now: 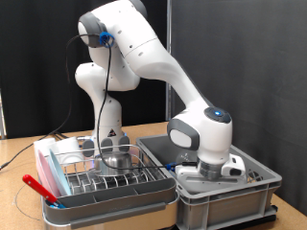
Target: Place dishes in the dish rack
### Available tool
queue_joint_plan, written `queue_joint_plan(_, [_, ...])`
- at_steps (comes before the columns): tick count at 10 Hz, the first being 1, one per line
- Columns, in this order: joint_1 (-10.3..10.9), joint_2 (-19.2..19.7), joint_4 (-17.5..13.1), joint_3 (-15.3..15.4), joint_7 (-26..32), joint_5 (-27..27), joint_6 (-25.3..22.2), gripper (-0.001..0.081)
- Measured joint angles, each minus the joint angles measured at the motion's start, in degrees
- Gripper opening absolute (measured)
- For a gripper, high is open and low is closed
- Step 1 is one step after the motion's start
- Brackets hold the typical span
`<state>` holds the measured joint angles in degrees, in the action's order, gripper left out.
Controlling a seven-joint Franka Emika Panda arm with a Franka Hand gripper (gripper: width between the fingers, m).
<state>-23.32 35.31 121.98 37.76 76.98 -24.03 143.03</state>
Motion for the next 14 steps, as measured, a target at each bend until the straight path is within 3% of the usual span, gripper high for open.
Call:
queue_joint_plan(2, [-0.08,0.05,-0.08,0.12,0.01,0.29,0.07,0.0100])
queue_joint_plan(4, [-1.51,0.70,-0.18,2.02,1.82,3.65,-0.06,0.0100])
queue_joint_plan(8, [-11.36,0.67,-0.19,13.88,12.72,15.85,-5.86,0.0100])
queue_joint_plan(14, [-24.61,-1.41,-2.93,27.94,17.87,26.53,-18.18,0.0100])
